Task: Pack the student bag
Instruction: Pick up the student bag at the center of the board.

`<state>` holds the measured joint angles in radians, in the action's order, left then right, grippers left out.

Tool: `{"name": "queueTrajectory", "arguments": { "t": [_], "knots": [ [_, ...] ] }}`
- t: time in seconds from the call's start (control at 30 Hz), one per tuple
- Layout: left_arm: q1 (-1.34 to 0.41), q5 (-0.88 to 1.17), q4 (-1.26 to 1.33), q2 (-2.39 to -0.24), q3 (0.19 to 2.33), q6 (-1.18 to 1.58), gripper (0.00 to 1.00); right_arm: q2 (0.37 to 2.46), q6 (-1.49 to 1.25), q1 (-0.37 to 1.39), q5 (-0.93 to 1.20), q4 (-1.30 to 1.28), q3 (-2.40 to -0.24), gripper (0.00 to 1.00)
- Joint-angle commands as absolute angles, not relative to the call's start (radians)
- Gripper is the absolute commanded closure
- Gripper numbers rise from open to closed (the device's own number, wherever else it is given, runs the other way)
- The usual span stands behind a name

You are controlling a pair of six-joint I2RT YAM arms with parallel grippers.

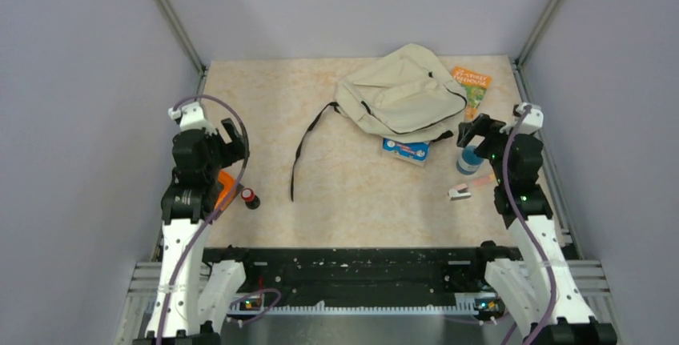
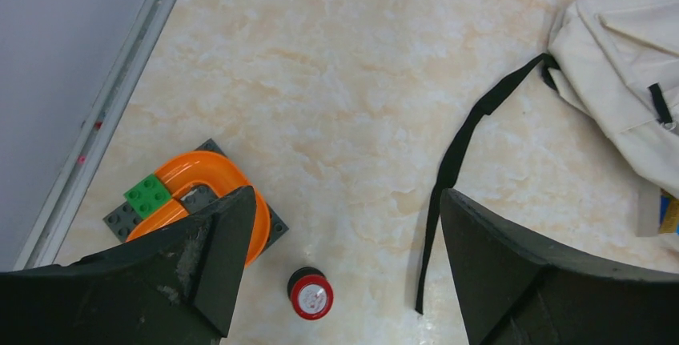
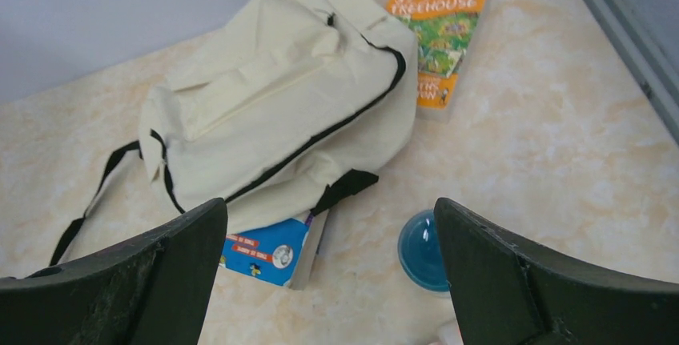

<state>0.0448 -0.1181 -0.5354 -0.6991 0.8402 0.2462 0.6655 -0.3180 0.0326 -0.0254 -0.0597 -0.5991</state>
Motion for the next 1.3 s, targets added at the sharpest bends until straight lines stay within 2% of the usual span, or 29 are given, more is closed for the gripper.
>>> {"name": "queueTrajectory", "arguments": {
  "t": [0.0,0.2,0.47,0.73,0.93,1.27],
  "knots": [
    [0.046,-0.04,-0.508,-0.78,0.94,0.301,0.1,0.764,-0.379,0.037,-0.09,-0.1,-0.657,0.01],
    [0.05,0.012,-0.491,-0.81,0.884,0.276,0.09,0.898,-0.468,0.037,-0.061,-0.05,-0.679,0.01],
    [0.05,0.018,-0.464,-0.683,0.827,0.271,0.06,1.063,-0.682,0.037,0.048,0.154,-0.635,0.01],
    [0.044,0.046,-0.46,-0.658,0.817,0.278,0.04,1.151,-0.87,0.044,0.004,0.289,-0.591,0.01],
    [0.003,0.04,-0.459,-0.632,0.816,0.272,0.04,1.245,-0.902,0.053,-0.093,0.327,-0.565,0.01],
    [-0.049,-0.033,-0.466,-0.611,0.817,0.251,0.03,1.405,-0.912,0.089,-0.121,0.383,-0.562,0.01]
  ]
}}
